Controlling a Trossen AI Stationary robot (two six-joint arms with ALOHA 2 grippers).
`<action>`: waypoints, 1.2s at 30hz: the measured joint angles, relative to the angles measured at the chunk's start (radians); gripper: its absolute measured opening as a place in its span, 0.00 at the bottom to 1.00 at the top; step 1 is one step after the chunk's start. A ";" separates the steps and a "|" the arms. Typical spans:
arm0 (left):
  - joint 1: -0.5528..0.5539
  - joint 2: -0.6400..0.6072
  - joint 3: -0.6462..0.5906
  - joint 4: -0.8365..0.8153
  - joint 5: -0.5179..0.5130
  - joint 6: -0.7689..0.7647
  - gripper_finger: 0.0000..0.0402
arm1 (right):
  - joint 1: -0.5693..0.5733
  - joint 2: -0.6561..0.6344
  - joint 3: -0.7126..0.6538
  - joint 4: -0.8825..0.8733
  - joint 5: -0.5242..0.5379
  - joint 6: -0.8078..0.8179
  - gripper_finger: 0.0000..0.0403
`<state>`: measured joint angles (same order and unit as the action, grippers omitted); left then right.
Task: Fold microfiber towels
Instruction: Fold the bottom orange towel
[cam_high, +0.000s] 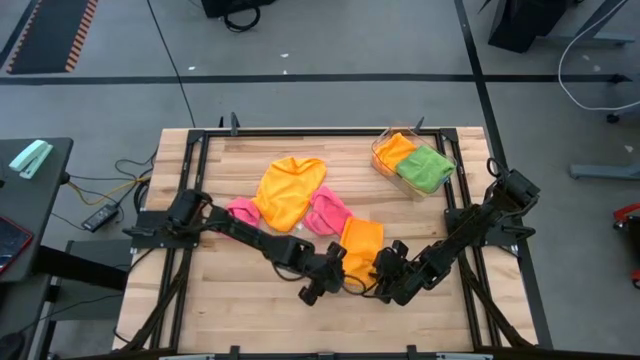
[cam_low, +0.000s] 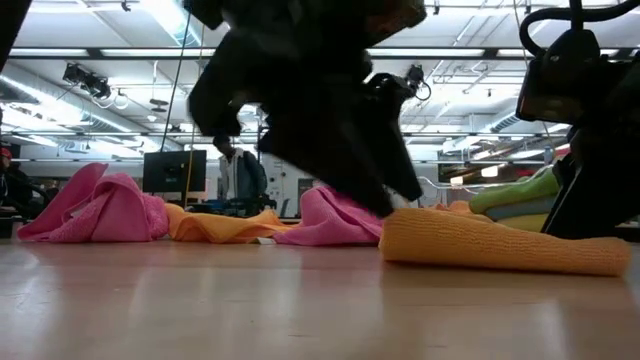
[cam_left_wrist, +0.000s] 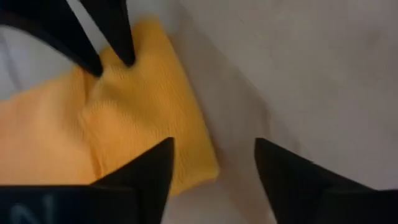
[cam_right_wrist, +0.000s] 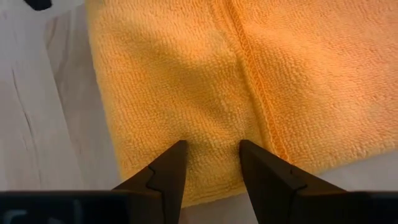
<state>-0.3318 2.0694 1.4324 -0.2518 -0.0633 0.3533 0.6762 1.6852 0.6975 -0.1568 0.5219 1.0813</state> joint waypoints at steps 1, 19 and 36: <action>-0.005 0.003 0.000 -0.009 -0.022 0.026 0.61 | 0.000 0.000 0.000 0.001 0.001 0.000 0.39; -0.010 0.088 0.004 0.003 -0.221 -0.030 0.56 | -0.002 0.001 0.000 0.038 0.005 0.032 0.37; 0.009 0.081 0.000 0.017 -0.094 -0.199 0.03 | 0.001 -0.125 0.102 -0.105 -0.030 -0.206 0.38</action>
<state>-0.3228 2.1503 1.4322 -0.2349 -0.1571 0.1545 0.6773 1.5602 0.7991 -0.2616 0.4916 0.8751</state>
